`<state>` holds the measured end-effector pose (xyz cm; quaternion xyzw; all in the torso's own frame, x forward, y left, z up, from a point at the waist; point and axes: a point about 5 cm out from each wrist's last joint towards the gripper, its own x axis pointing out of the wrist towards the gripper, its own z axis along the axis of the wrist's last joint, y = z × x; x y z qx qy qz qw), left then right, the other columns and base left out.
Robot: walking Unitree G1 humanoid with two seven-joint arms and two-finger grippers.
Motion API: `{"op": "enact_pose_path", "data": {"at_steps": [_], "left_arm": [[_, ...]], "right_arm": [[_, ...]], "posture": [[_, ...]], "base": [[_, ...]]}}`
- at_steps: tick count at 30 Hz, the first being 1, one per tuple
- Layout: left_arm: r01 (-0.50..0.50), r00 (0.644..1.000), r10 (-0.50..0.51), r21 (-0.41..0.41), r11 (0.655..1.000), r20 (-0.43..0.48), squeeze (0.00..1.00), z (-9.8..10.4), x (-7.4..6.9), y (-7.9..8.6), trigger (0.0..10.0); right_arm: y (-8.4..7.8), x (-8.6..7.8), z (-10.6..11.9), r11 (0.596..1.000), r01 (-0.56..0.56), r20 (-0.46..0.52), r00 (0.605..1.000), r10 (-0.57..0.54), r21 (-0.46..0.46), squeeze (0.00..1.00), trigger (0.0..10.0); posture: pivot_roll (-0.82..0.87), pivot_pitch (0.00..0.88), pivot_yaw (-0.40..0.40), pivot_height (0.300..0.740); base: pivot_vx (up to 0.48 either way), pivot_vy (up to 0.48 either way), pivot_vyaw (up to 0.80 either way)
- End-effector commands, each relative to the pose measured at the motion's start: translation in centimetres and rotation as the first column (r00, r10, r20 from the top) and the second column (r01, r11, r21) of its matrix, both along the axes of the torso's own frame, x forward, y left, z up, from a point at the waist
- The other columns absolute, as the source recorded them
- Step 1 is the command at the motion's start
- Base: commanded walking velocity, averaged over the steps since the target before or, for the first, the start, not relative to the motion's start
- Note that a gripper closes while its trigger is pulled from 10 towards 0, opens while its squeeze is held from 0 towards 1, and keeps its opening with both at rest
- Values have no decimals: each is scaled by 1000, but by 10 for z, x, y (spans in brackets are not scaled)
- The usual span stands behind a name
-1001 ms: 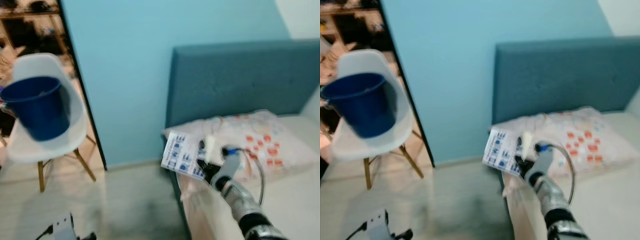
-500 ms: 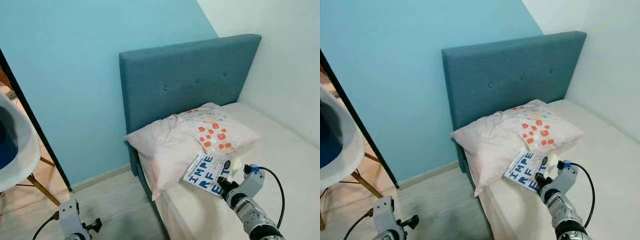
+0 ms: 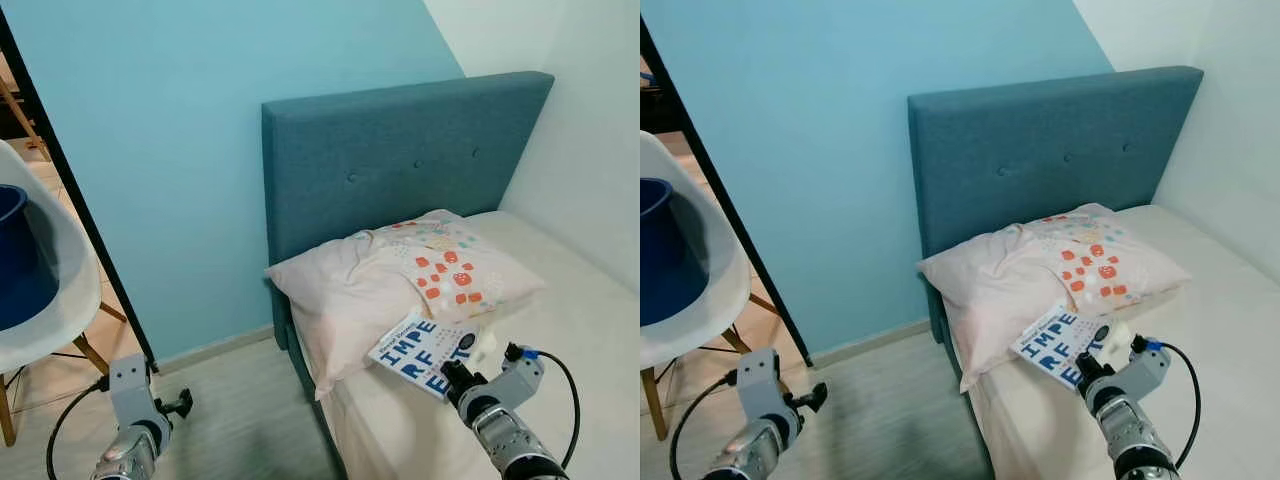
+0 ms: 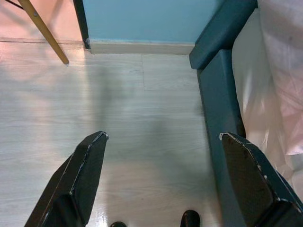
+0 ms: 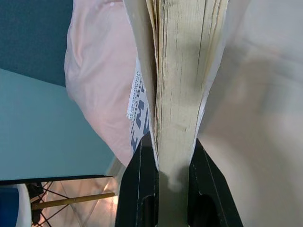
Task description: Clean up the room
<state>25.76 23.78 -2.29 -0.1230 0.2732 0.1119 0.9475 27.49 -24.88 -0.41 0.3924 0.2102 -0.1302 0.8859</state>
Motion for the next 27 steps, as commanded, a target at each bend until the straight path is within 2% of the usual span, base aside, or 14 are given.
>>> {"op": "enact_pose_path", "data": {"at_steps": [1, 10, 16, 22, 27], "left_arm": [[0, 1000, -1, 24, 1000, 9, 0, 3, 2, 5, 10000], [30, 999, -30, 36, 999, 18, 0, 3, 3, 0, 10000], [30, 999, -30, 37, 999, 11, 0, 1, 0, 1, 10000], [32, 999, -32, 44, 999, 5, 0, 0, -2, 3, 10000], [35, 999, -36, 46, 998, 6, 0, 0, -2, 3, 10000]], "right_arm": [[-2, 0, 1, 999, 29, 9, 1000, -29, 22, 0, 10000], [-5, -1, 1, 998, 61, 11, 998, -61, 23, 0, 10000], [-15, -4, 1, 994, 110, -5, 994, -110, 4, 0, 10000], [-26, -15, -5, 982, 185, -57, 981, -186, -32, 0, 10000], [-25, -22, -12, 977, 212, -82, 974, -213, -16, 0, 10000]], "posture": [[-33, 0, -32, 675], [-31, 0, -28, 645], [-27, 0, -27, 625], [-25, 0, -22, 600], [-24, 0, -17, 585]], "base": [[0, 0, 0], [0, 0, 0], [0, 0, 0], [0, 0, 0], [0, 0, 0]]}}
